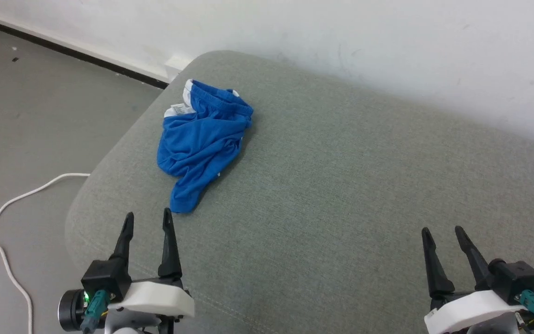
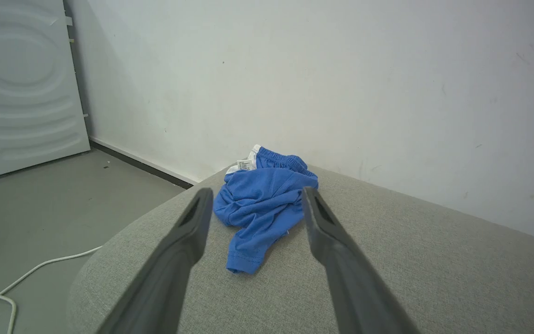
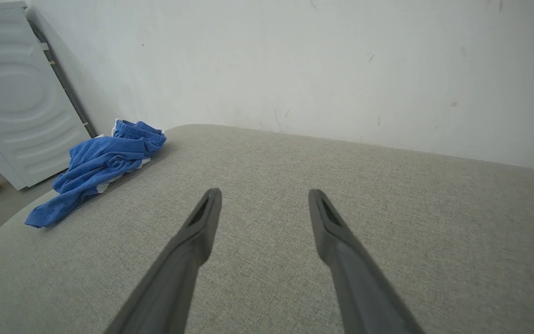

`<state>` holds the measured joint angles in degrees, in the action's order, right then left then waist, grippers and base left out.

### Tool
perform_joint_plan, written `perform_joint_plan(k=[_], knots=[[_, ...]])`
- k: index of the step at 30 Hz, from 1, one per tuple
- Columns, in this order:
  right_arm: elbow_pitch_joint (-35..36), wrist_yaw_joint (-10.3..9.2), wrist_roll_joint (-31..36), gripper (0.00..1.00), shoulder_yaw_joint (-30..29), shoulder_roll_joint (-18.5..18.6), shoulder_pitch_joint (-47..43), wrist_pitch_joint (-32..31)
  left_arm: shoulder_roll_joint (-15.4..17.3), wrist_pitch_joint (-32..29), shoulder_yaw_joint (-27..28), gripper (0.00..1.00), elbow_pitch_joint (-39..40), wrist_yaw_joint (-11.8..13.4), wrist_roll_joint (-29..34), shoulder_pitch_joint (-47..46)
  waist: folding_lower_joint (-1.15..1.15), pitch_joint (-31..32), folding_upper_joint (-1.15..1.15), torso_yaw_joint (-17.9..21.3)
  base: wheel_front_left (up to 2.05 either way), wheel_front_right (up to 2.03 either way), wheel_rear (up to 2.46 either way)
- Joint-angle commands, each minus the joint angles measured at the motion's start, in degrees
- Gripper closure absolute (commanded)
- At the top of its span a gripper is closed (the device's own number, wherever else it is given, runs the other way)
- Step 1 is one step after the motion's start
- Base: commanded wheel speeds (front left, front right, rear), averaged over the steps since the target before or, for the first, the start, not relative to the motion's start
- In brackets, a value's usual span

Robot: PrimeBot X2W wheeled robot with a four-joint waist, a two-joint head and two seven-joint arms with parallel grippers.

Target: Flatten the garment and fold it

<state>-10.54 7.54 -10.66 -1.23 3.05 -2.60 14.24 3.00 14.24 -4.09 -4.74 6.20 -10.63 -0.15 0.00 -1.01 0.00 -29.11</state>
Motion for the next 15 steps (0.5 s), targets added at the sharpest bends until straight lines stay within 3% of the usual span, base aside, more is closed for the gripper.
perform_joint_plan(k=[1, 15], knots=[[-0.35, -0.05, -0.47, 0.0, 0.07, -0.17, -0.64, 0.52, -0.13, 0.52, -0.24, 0.0, -0.22, 0.48, -0.38, 0.45, 0.0, -0.02, 0.0, -0.4, 0.0, 0.0, 0.0], [-0.16, -0.05, -0.93, 0.0, 0.26, -0.17, -0.68, 0.75, 0.01, 0.75, 0.0, 0.0, -3.0, -0.73, -0.47, -0.94, 0.0, -0.6, 0.0, -0.86, 0.0, 0.0, 0.0]])
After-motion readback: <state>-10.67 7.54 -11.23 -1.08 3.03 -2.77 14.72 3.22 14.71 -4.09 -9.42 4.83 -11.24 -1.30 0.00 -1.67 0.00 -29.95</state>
